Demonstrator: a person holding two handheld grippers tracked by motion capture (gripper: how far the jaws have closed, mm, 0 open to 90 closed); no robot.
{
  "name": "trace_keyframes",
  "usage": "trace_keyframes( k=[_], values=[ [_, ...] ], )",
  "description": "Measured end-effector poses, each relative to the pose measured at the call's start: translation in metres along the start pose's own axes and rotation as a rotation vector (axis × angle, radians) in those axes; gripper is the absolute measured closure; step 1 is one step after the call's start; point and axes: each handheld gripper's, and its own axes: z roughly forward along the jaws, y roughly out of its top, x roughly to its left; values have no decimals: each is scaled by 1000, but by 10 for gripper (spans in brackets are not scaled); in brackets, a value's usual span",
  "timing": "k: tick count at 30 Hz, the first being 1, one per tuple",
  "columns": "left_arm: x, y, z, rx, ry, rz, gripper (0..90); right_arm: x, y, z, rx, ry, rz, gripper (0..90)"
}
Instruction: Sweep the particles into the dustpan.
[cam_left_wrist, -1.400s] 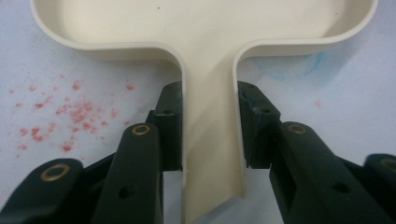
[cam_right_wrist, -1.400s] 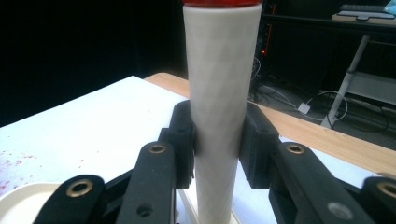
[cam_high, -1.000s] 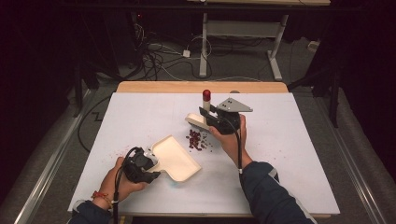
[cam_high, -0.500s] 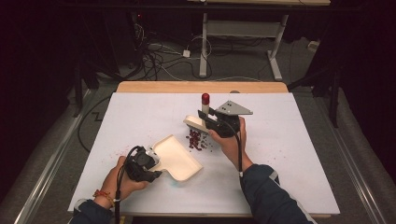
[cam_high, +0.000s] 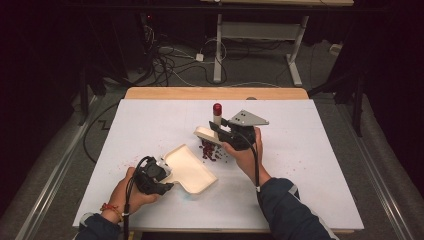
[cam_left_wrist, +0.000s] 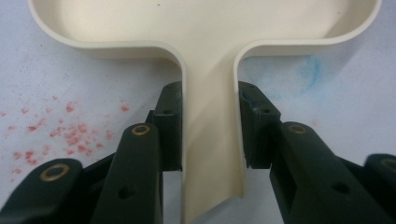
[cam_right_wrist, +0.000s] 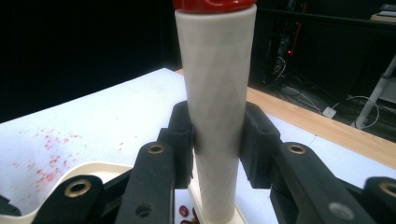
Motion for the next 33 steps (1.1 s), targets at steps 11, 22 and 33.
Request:
trace_keyframes(
  k=[11,22,33],
  values=[
    [0,2,1,7,3,1,634,2,-1,-5,1,10,-8,688],
    [0,2,2,8,2,1,634,5,-2,-6,2,18,-13,686],
    [1,2,2,10,-4,0,633,6,-3,-6,0,29,-10,685]
  ],
)
